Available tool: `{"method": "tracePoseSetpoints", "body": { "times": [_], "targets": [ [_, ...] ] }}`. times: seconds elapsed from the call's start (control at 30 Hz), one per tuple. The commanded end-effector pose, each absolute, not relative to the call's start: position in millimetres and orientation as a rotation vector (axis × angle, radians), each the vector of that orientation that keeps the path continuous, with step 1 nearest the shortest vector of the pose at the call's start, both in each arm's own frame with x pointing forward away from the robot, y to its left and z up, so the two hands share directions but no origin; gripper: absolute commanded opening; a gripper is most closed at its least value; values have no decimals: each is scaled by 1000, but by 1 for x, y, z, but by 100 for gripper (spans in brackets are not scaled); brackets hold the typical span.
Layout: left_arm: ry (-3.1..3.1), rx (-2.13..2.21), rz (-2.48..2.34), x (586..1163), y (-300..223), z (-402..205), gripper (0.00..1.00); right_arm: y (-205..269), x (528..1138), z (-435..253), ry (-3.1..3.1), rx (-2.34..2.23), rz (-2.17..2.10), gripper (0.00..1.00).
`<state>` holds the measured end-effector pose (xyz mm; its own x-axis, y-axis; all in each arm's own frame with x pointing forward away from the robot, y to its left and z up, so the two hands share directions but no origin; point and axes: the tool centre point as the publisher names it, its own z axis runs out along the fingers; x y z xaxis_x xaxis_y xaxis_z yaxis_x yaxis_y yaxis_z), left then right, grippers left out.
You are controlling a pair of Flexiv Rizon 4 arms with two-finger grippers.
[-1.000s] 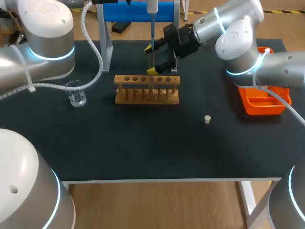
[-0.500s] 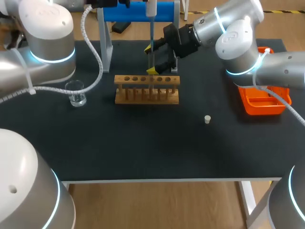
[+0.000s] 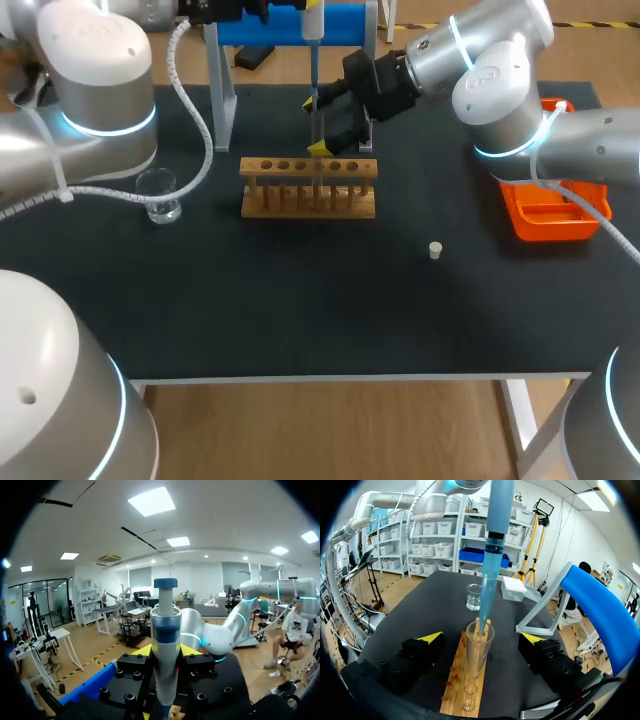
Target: Invert the test tube, pick up the pipette, mount the tip to pipette, aspirate from beaker and dispense into the tube, eject the tip, return the pipette, and cap with the stopper.
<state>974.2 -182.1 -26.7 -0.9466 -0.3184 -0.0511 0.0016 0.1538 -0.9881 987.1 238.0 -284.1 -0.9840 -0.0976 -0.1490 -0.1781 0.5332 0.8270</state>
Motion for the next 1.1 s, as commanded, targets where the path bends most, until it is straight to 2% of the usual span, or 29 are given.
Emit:
{"method": "tracePoseSetpoints", "body": {
  "times": [0.03,0.7,1.1],
  "targets": [
    [2192,-308,-1857,975,-181,-26,0,237,987,-283,2679,-241,1455,100],
    [2187,-274,-1875,990,-192,-23,0,237,987,-283,2679,-241,1455,100],
    [2198,-259,-1892,978,-197,-24,0,237,987,-283,2679,-241,1455,100]
  ]
}}
